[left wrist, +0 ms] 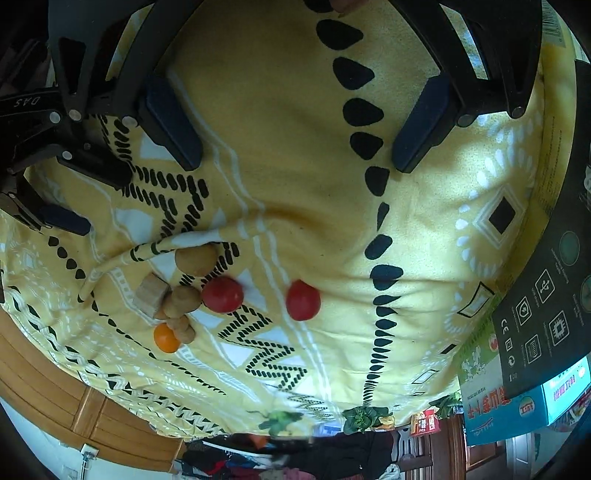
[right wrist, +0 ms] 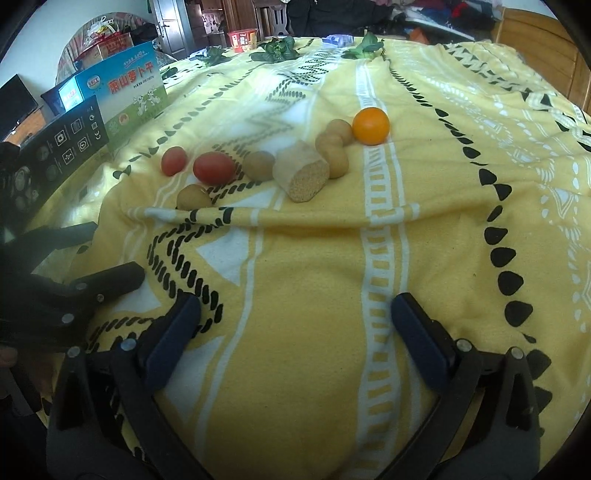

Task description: Organize fruits

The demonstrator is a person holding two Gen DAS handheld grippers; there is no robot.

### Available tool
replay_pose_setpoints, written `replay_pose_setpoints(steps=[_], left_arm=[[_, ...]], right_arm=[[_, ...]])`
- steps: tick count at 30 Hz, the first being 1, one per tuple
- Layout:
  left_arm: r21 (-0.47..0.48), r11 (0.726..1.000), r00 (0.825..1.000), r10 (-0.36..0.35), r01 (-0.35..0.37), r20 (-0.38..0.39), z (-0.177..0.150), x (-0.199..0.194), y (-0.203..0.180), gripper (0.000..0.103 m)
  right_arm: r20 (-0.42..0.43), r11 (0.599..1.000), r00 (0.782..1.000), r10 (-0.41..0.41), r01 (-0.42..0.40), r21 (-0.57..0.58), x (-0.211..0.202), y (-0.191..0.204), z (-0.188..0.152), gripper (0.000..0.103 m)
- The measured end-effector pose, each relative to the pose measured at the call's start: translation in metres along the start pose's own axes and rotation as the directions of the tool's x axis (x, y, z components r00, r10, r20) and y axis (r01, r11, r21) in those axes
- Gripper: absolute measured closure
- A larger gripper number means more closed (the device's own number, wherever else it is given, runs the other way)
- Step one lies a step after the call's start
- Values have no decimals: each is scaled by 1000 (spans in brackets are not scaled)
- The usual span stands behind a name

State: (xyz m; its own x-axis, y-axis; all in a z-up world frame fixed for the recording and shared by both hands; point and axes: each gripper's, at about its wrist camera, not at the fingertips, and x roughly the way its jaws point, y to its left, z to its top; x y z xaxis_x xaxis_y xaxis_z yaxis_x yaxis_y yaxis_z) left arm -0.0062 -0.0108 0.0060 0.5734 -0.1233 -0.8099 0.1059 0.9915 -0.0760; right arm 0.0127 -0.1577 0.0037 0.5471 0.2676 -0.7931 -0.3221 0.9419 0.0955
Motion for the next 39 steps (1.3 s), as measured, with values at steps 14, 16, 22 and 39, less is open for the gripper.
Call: replay_pose_setpoints(steps=[14,16,22,39], left_arm=[[-16,1000,1000,1,-1,2,1,0,0,0],[-43,999,1000,4,-4,-6,4,1,1,0],[-35,999,1000,21,-21,-3,4,2,-1,0],[-88,994,997,74,-72,13,3,5,-3,0]], right_arm=[[1,1000,1000,2,-3,1,0,0,-1,0],[2,1000,1000,3,-3,1,0,0,-1,0],[-4,1000,1000,5,-5,-1,1,2,0,0],[-6,1000,1000,16,-16,2,2,1,1,0]])
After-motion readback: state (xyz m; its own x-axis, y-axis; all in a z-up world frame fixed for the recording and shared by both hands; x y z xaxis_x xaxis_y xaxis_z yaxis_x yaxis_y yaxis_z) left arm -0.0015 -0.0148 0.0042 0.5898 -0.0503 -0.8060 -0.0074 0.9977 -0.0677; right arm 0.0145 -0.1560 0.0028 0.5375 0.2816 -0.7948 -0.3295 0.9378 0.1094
